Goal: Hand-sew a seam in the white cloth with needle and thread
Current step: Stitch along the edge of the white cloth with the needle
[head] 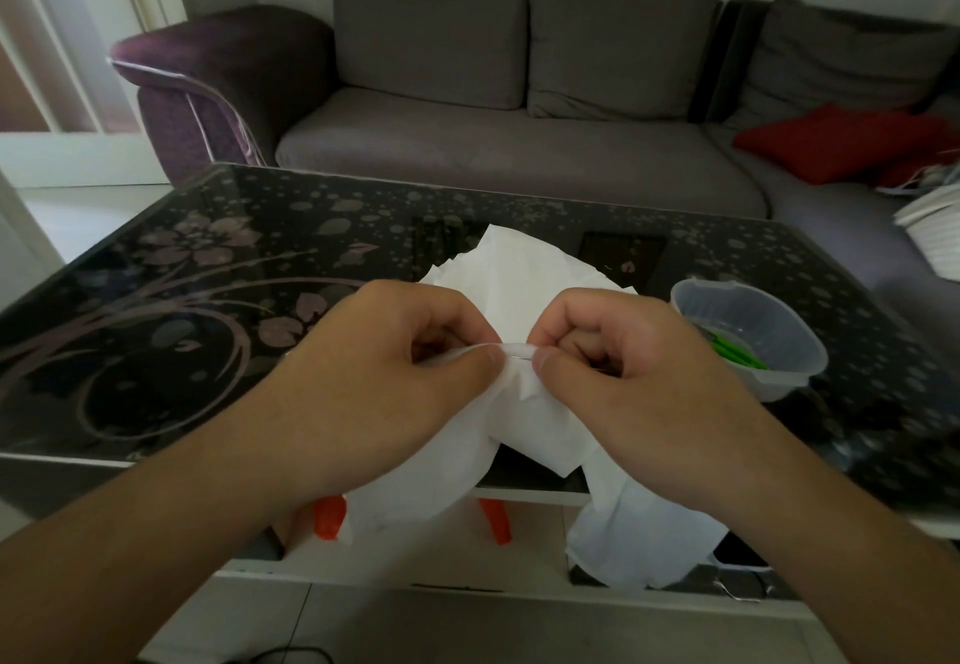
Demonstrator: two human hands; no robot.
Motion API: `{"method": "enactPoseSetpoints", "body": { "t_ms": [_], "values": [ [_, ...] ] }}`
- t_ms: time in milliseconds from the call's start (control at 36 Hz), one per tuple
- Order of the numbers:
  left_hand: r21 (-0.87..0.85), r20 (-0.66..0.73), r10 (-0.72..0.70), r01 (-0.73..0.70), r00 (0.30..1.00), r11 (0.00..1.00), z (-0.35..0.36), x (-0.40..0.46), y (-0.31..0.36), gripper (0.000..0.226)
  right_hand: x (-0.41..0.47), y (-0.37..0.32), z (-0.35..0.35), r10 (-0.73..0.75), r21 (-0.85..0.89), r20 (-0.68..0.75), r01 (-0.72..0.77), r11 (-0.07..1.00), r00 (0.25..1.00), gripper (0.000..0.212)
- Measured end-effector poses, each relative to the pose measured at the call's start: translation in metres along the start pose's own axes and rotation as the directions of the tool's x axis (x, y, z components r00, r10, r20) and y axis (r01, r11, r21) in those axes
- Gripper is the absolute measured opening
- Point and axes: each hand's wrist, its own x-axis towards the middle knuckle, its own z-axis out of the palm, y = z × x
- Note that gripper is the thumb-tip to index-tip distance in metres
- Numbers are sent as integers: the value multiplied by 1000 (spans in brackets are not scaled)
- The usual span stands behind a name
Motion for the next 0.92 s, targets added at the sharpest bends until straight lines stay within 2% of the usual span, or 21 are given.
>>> {"method": "enactPoseSetpoints", "body": {
  "t_ms": [917],
  "values": [
    [-37, 21, -26, 27, 999, 999, -1, -2, 4, 16, 0, -2, 2, 19, -4, 26, -19, 1000, 999, 20]
  ]
}}
